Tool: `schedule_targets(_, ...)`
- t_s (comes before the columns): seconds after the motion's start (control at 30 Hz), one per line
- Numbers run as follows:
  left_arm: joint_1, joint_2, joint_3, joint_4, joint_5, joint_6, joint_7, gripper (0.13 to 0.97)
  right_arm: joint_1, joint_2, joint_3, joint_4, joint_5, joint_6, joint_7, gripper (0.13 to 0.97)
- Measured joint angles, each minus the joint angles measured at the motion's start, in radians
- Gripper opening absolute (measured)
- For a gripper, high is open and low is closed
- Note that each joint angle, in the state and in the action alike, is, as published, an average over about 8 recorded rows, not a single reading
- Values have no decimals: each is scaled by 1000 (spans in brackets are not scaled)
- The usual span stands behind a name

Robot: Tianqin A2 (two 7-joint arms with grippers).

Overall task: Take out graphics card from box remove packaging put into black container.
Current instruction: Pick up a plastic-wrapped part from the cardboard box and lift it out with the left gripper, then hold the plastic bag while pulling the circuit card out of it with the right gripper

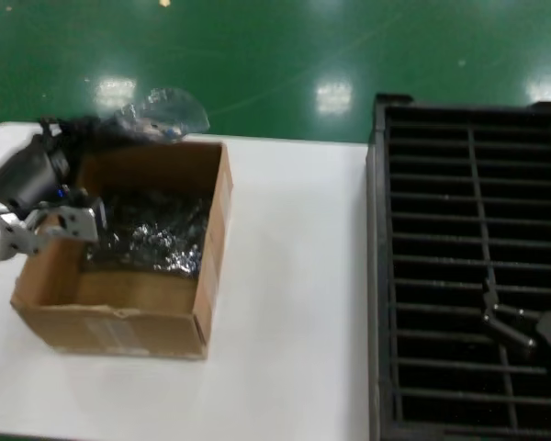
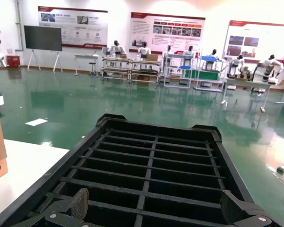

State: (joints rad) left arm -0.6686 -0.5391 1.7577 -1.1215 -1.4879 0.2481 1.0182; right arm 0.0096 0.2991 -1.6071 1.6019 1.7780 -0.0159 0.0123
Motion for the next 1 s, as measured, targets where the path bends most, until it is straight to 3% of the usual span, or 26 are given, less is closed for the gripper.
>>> schedule_targets(0.27, 181, -46, -91, -351, 153, 2, -249, 140, 0, 0, 0, 0, 0, 0, 0, 966)
schedule_targets(0.43, 306, -77, -106, -528, 178, 6, -328, 140, 0, 0, 0, 0, 0, 0, 0, 966)
schedule_targets(0.67, 429, -118, -42, -649, 100, -22, -291, 140, 0, 0, 0, 0, 0, 0, 0, 966)
schedule_targets(0.83, 482, -125, 6, -678, 30, -23, -223, 140, 0, 0, 0, 0, 0, 0, 0, 966)
schedule_targets(1.0, 509, -120, 30, -682, -5, -19, -187, 140, 0, 0, 0, 0, 0, 0, 0, 966)
